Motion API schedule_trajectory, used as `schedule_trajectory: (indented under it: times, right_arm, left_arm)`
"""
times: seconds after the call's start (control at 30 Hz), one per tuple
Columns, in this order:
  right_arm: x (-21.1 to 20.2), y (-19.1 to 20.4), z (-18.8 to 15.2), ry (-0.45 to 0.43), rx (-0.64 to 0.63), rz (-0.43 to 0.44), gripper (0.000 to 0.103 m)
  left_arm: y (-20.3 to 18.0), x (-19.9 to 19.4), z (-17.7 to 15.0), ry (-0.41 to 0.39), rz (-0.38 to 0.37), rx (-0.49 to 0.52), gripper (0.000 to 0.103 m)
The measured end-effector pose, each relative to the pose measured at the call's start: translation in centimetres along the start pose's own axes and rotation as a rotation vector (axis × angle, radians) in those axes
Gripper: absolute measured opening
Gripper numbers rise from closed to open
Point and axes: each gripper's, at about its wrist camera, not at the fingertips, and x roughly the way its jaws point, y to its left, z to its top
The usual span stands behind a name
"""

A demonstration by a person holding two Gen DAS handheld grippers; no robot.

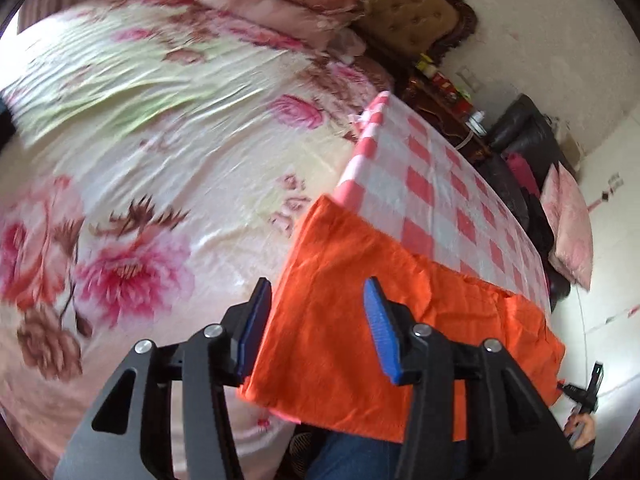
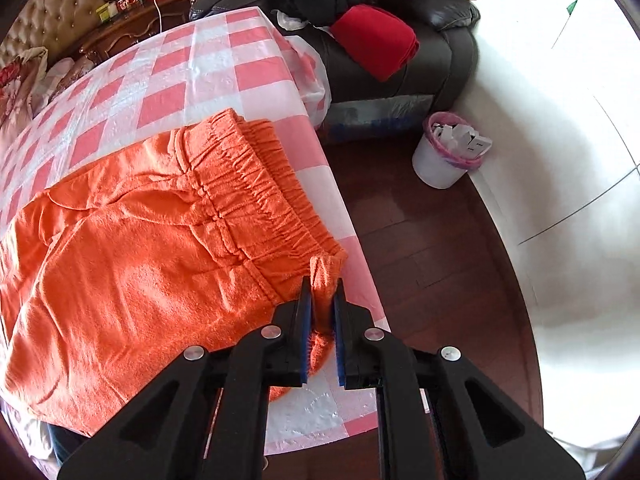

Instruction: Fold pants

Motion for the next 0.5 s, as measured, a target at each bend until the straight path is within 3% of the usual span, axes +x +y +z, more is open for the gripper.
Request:
schedule_trajectory:
  times: [0.17,0.3,0.33,0.37,0.5]
  right_arm:
    - [0.1,-0.3,0.1,0.01,0.019,0.011,0.011]
    - [0.2,0.1,0.2,0.016,0.014,-0.006,0.012]
    - [0.2,0.1,0.3,0.018,0.013,-0.008,0.012]
    - [0.3,0.2,0.3,0.02,0.012,-0.01,0.012]
    - [0.3,0.0,0.5,0.035,0.025,0.0,0.012]
  left_arm:
    - [-3.3,4.6,4.0,0.023,0.086,0.281,0.048]
    - [-3.4,8.9,5.1,0.119,0.123,0.374,0.046]
    - [-3.2,9.9,5.2,0.144,0.121,0.385,0.024]
    - [-3.0,10.7,5.3,0.175,0.118,0.391,0.008]
    - [-4.7,8.6,6.6,0.091,0.116,0.426,0.006]
